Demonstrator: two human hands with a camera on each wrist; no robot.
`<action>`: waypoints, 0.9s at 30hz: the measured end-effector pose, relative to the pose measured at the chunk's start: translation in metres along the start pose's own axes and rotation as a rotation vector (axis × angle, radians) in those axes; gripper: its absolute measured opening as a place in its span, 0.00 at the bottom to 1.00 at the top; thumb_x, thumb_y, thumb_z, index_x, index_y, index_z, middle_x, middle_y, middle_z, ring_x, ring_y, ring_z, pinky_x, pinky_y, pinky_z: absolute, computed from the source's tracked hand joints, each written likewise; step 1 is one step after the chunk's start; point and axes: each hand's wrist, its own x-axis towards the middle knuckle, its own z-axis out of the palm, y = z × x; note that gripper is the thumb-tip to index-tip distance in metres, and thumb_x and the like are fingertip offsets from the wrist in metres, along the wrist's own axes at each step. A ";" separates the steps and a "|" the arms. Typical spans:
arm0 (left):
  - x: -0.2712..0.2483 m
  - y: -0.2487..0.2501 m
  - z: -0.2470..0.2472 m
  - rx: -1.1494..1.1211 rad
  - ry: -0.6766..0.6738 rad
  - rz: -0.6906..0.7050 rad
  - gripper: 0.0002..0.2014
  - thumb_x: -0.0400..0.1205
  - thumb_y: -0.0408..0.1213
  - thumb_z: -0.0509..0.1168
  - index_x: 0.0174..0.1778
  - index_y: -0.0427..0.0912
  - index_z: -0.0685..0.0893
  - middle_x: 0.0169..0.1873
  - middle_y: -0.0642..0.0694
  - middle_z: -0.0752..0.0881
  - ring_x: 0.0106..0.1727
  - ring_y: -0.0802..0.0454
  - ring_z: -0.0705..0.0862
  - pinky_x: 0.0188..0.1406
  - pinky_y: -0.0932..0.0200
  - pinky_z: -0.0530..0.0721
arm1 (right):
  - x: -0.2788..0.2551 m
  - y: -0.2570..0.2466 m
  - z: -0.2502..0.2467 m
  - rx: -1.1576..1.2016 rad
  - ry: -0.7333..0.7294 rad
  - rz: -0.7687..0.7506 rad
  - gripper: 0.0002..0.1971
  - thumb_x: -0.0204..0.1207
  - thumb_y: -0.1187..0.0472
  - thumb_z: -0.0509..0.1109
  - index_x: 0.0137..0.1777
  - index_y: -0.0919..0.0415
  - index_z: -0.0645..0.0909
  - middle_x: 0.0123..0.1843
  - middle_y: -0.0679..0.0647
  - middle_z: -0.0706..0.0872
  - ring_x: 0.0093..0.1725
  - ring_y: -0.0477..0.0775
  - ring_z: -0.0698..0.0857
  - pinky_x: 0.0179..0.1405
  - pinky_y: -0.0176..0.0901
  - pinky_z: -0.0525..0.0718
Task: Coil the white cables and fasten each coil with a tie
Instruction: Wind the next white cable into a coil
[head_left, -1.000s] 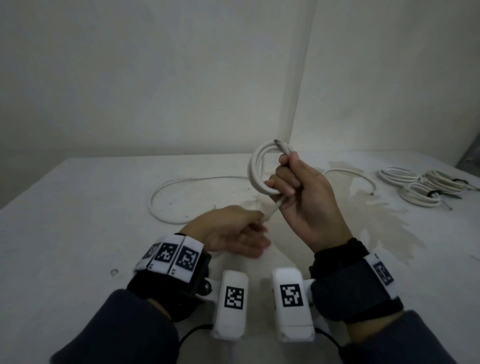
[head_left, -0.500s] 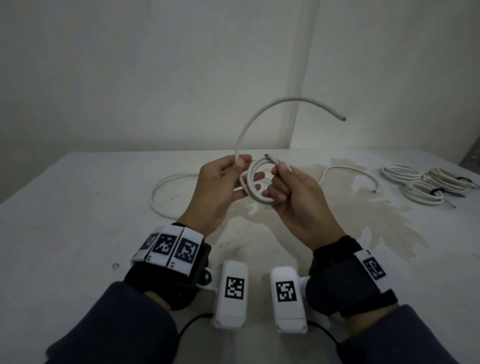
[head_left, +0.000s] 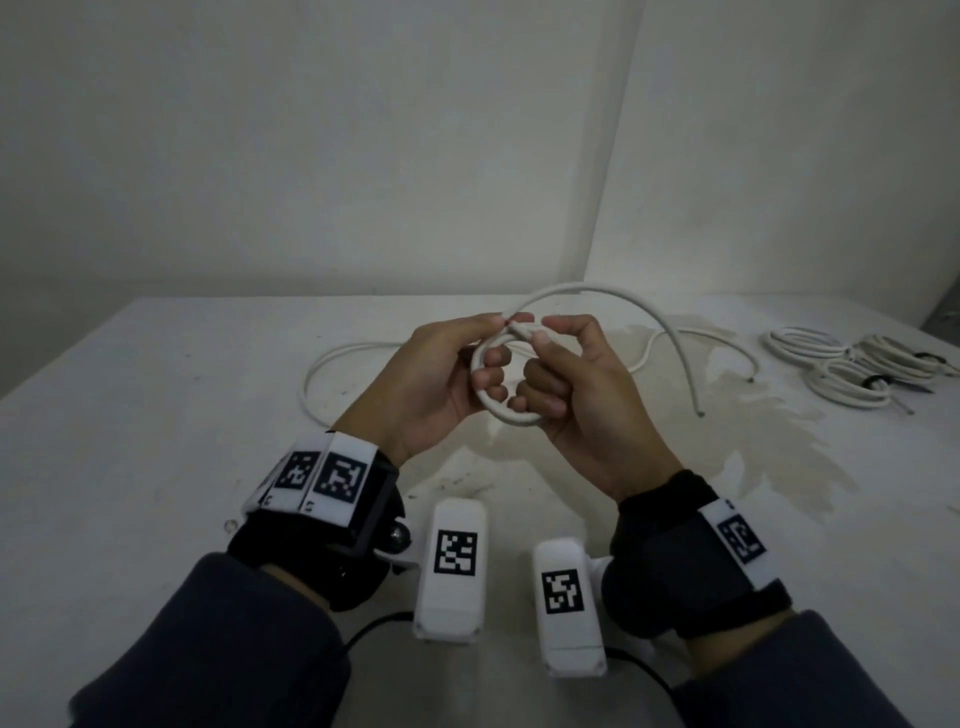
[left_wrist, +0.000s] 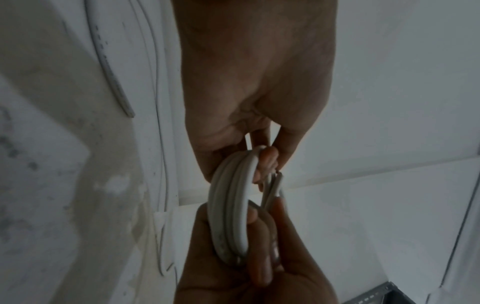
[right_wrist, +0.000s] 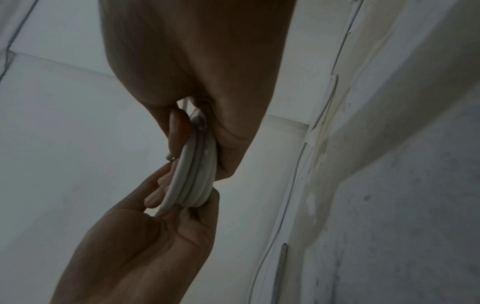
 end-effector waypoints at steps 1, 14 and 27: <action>0.000 0.001 0.000 0.002 -0.009 -0.011 0.13 0.86 0.36 0.55 0.58 0.36 0.83 0.24 0.49 0.69 0.20 0.58 0.65 0.22 0.64 0.72 | 0.000 0.000 0.001 0.007 0.004 -0.002 0.05 0.84 0.66 0.60 0.50 0.56 0.71 0.21 0.47 0.63 0.18 0.43 0.61 0.25 0.37 0.75; 0.000 0.001 0.001 0.028 -0.107 -0.061 0.22 0.80 0.33 0.48 0.63 0.41 0.84 0.21 0.50 0.64 0.15 0.58 0.60 0.18 0.66 0.67 | 0.003 0.002 0.001 -0.016 0.014 0.041 0.02 0.82 0.67 0.61 0.51 0.61 0.72 0.19 0.46 0.64 0.16 0.42 0.61 0.25 0.41 0.60; -0.004 -0.005 0.015 0.539 0.129 0.167 0.13 0.86 0.39 0.61 0.58 0.38 0.87 0.14 0.60 0.70 0.17 0.62 0.64 0.17 0.67 0.69 | 0.002 0.003 0.000 -0.006 0.011 0.086 0.05 0.82 0.66 0.59 0.50 0.63 0.77 0.21 0.48 0.63 0.18 0.43 0.62 0.29 0.43 0.60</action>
